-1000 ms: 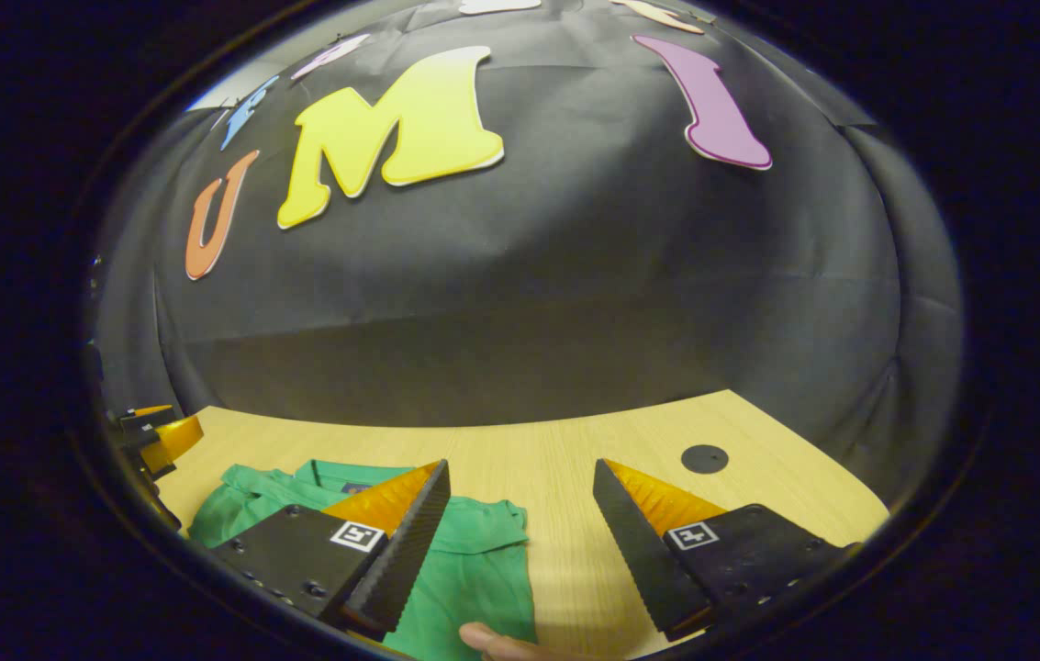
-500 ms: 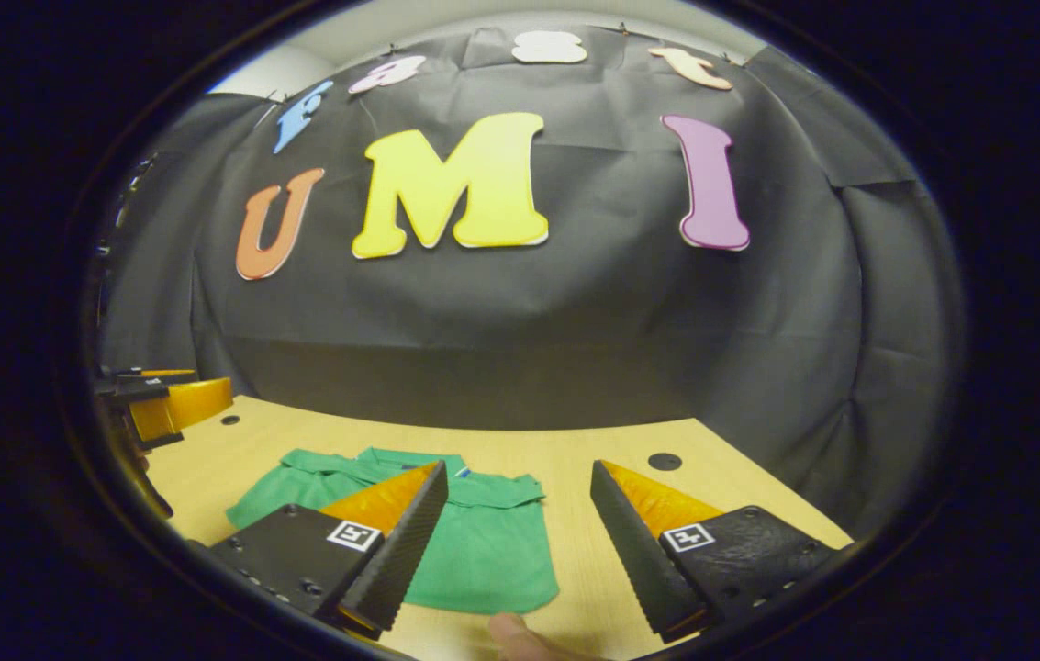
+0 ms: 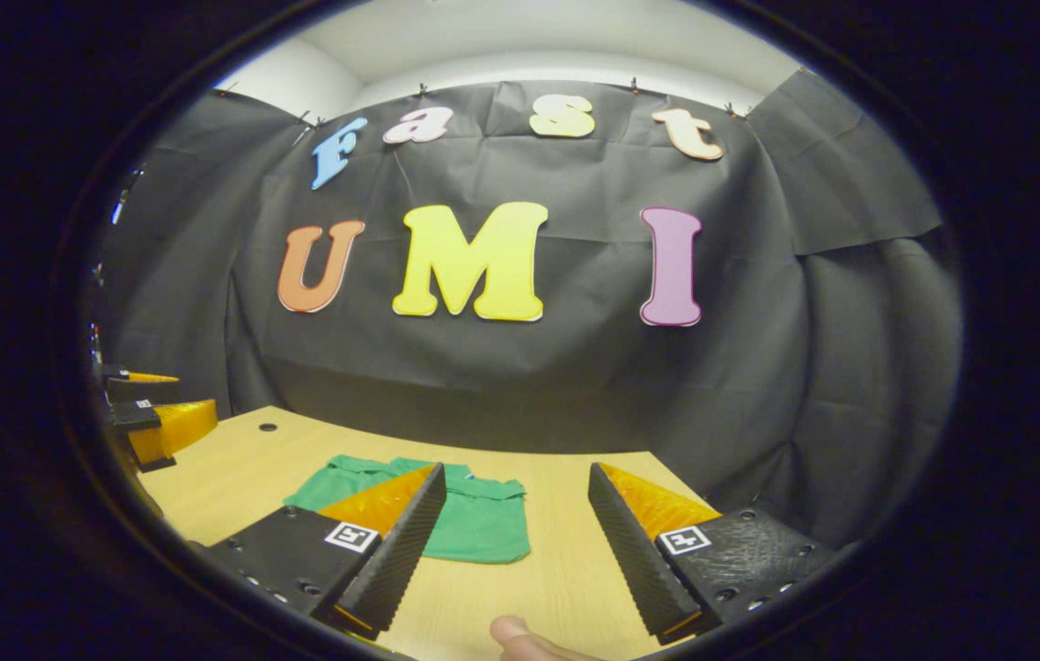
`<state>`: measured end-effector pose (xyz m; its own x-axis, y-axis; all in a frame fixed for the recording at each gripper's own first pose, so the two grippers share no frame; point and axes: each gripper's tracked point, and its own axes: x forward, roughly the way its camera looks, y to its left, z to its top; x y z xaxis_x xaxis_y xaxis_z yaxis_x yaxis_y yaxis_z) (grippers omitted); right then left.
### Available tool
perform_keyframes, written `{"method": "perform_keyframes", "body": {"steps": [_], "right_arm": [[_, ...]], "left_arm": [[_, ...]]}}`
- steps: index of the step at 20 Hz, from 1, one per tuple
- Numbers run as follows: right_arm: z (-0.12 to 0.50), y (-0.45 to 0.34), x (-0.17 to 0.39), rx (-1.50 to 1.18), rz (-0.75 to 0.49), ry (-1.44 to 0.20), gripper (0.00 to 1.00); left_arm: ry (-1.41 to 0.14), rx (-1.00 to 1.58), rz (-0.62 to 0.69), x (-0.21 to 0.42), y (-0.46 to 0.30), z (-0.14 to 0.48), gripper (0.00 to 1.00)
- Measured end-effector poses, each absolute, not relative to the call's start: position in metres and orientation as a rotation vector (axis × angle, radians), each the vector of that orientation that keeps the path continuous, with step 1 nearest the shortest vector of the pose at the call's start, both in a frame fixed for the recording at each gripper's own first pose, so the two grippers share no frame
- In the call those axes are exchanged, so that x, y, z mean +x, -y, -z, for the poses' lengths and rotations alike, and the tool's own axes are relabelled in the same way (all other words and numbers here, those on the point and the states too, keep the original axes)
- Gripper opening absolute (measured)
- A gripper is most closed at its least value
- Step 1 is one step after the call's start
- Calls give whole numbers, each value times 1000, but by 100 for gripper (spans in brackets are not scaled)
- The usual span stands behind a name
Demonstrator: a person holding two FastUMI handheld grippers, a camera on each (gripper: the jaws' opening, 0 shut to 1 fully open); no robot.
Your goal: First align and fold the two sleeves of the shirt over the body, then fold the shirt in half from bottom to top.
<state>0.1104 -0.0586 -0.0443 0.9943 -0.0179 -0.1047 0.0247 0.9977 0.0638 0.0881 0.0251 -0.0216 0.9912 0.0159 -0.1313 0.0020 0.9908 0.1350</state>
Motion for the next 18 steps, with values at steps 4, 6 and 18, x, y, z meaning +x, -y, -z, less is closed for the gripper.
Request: {"method": "perform_keyframes", "body": {"steps": [4, 6, 18], "right_arm": [[40, 58, 54, 63, 14, -96, 95], [36, 54, 33, 71, 14, -85, 96], [38, 15, 5, 34, 17, -102, 95]], "left_arm": [[-138, 126, 14, 35, -8, 15, 99], [-142, 107, 32, 14, 0, 15, 99], [-113, 48, 68, -16, -8, 18, 99]]}}
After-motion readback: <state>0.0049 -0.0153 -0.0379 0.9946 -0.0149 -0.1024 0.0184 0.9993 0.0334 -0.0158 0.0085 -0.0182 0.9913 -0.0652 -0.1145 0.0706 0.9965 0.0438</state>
